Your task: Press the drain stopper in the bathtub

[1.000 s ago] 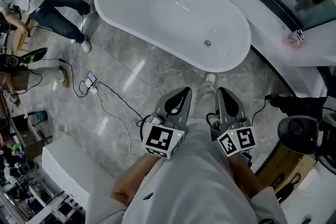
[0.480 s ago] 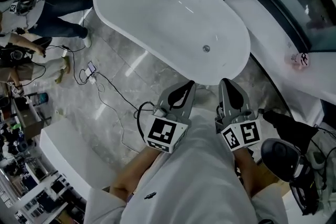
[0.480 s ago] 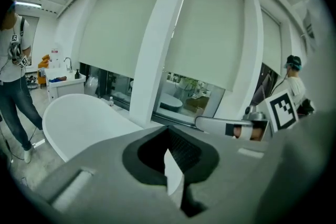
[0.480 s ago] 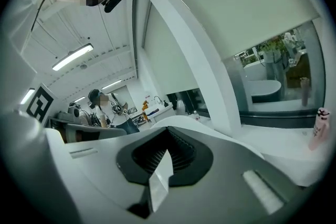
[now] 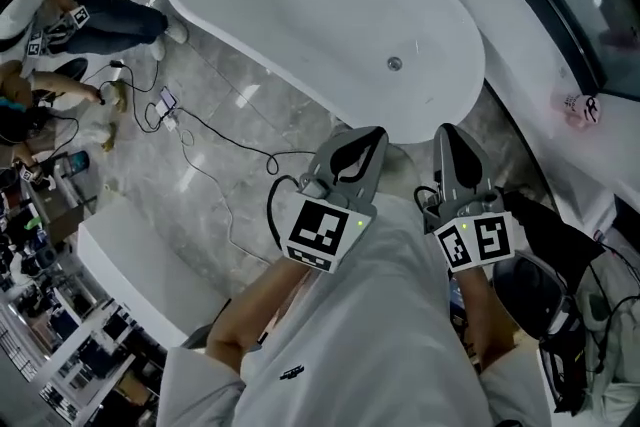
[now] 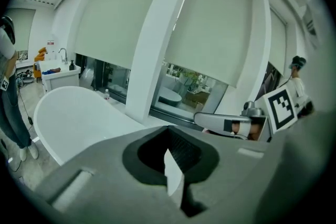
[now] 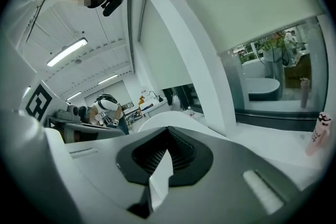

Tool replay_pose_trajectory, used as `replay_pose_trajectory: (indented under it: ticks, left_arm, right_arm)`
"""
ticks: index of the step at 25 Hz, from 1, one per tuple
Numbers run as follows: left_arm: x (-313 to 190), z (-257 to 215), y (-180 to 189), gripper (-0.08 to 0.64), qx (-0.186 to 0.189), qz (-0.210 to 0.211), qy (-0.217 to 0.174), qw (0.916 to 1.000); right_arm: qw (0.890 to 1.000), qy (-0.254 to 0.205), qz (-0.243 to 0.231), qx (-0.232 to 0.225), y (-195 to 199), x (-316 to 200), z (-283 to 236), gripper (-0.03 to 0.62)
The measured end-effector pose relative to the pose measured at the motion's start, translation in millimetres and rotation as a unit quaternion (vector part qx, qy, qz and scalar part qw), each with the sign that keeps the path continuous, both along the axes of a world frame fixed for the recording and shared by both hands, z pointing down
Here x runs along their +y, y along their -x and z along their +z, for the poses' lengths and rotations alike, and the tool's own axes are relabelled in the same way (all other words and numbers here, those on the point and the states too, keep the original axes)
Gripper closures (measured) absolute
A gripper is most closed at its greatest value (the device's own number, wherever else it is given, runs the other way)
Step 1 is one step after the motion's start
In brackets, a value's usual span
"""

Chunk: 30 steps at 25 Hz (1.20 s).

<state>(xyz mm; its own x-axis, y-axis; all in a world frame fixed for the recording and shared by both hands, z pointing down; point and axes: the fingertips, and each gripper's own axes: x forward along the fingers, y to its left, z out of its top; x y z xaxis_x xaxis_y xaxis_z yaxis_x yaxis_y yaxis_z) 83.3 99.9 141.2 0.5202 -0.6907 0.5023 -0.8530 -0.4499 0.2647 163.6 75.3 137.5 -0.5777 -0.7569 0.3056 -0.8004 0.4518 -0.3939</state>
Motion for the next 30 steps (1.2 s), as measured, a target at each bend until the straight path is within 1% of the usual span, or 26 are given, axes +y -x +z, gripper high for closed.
replay_pose_trajectory:
  ticks: [3, 5, 7, 10, 13, 16, 21, 23, 26, 30]
  left_arm:
    - [-19.7, 16.2, -0.3, 0.555, -0.007, -0.003, 0.013, 0.9999]
    - [-38.1, 30.2, 7.2, 0.555, -0.011, -0.011, 0.024, 0.9996]
    - [-54.0, 47.0, 15.4, 0.555, -0.007, -0.011, 0.036, 0.9993]
    - [-57.1, 56.8, 22.9, 0.555, -0.001, -0.011, 0.044, 0.999]
    - [-54.8, 62.1, 33.5, 0.555, -0.007, -0.025, 0.048, 0.9985]
    - [-63.6, 78.0, 50.4, 0.555, -0.013, -0.037, 0.05, 0.9979]
    - [-73.3, 119.7, 80.4, 0.555, -0.006, -0.052, 0.059, 0.9969]
    - [-68.0, 140.7, 86.4, 0.555, -0.002, -0.061, 0.074, 0.9954]
    - [-83.8, 177.4, 87.7, 0.555, -0.001, -0.066, 0.092, 0.9936]
    - [-96.7, 223.6, 81.3, 0.555, 0.005, -0.056, 0.113, 0.992]
  right_arm:
    - [1.0, 0.013, -0.008, 0.001, 1.6, -19.1, 17.5, 0.598]
    - [1.0, 0.025, -0.018, 0.001, 10.3, -38.8, 32.2, 0.598]
    - [0.999, 0.036, -0.017, 0.005, 18.6, -55.6, 47.7, 0.598]
    - [0.999, 0.043, -0.016, 0.014, 25.4, -60.4, 57.4, 0.598]
    - [0.998, 0.055, -0.02, 0.009, 33.8, -59.9, 71.8, 0.598]
    - [0.997, 0.07, -0.024, 0.007, 48.8, -67.7, 98.0, 0.598]
    - [0.997, 0.072, -0.03, 0.028, 73.2, -75.4, 145.3, 0.598]
    - [0.995, 0.083, -0.045, 0.039, 80.0, -67.8, 171.0, 0.598]
    - [0.991, 0.097, -0.068, 0.058, 85.8, -84.5, 214.6, 0.598]
    - [0.989, 0.108, -0.065, 0.081, 87.4, -110.6, 261.3, 0.598]
